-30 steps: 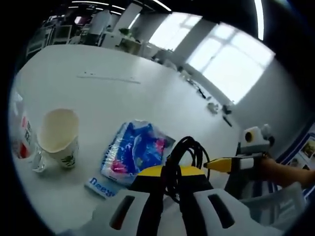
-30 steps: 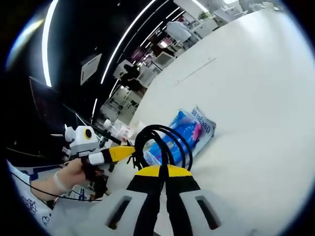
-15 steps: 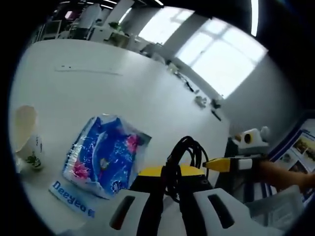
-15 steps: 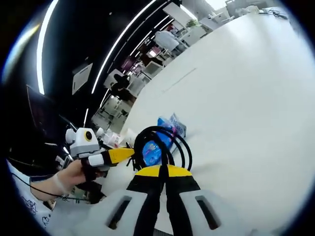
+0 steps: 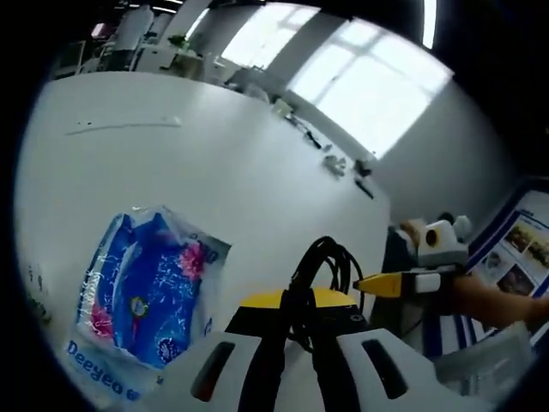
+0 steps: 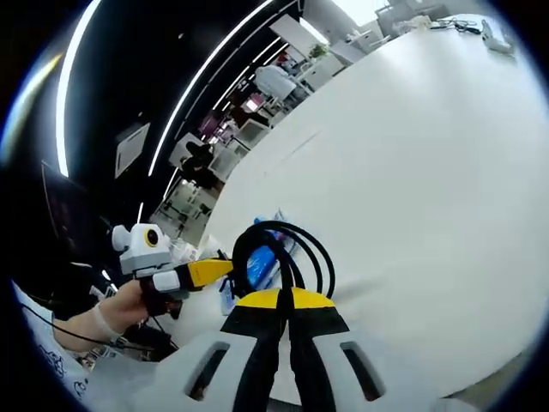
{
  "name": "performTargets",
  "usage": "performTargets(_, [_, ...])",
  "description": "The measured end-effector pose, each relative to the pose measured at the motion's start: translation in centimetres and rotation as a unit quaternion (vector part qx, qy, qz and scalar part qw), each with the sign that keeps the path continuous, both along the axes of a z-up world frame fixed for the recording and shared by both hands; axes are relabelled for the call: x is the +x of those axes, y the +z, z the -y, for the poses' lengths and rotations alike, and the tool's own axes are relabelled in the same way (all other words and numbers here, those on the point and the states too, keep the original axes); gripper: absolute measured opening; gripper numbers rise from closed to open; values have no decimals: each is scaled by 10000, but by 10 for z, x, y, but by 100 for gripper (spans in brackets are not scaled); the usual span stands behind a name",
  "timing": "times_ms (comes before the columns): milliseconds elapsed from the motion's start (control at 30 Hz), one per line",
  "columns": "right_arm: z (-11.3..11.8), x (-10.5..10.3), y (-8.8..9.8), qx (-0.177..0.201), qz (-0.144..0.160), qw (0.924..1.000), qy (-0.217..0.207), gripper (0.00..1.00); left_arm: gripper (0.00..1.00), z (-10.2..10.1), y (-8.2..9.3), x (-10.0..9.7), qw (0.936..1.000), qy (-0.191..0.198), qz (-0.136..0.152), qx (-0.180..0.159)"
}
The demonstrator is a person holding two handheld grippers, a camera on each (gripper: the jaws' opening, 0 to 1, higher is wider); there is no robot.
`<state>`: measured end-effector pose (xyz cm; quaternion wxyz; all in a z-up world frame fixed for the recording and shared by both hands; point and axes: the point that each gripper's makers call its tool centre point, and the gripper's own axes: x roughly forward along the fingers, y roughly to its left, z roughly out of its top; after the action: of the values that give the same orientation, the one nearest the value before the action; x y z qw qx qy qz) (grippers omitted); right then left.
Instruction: Arrange the tabletop items into an orderly group along one side of the table until the central work area is clear of visible clutter.
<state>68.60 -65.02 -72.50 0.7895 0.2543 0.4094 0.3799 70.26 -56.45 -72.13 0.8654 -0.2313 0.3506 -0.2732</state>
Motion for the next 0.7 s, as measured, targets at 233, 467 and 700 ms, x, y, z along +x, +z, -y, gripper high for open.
performTargets(233, [17, 0, -2, -46, -36, 9998, -201, 0, 5, 19, -8, 4, 9999, -126, -61, -53])
performTargets(467, [30, 4, -7, -92, -63, 9993, -362, 0, 5, 31, -16, 7, 9996, -219, -151, -80])
performTargets(700, [35, 7, -15, -365, 70, 9987, -340, 0, 5, 38, -26, 11, 9994, -250, -230, -64])
